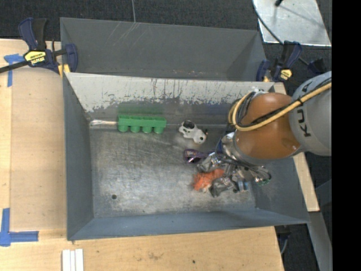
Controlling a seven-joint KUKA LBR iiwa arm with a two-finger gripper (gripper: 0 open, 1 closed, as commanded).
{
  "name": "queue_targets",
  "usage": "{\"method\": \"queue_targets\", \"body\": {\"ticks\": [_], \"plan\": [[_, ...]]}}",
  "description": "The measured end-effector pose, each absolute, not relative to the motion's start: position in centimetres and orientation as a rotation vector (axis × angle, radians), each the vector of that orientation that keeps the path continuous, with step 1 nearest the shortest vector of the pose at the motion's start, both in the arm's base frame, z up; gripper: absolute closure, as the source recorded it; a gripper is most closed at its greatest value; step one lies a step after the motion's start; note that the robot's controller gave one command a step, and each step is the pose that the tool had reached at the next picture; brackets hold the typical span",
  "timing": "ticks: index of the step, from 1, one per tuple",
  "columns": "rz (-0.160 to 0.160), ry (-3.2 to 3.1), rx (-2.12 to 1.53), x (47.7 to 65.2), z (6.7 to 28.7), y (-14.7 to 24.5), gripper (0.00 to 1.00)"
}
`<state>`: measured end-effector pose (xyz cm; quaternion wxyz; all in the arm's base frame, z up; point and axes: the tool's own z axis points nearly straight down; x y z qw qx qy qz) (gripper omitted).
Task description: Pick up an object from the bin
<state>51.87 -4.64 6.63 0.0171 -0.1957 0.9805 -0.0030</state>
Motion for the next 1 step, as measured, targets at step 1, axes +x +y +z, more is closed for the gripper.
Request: {"method": "queue_targets", "body": {"ticks": [1], "plan": [[-0.008, 3.050, -0.611, 51.90, 6.92, -4.63, 1.00]]}}
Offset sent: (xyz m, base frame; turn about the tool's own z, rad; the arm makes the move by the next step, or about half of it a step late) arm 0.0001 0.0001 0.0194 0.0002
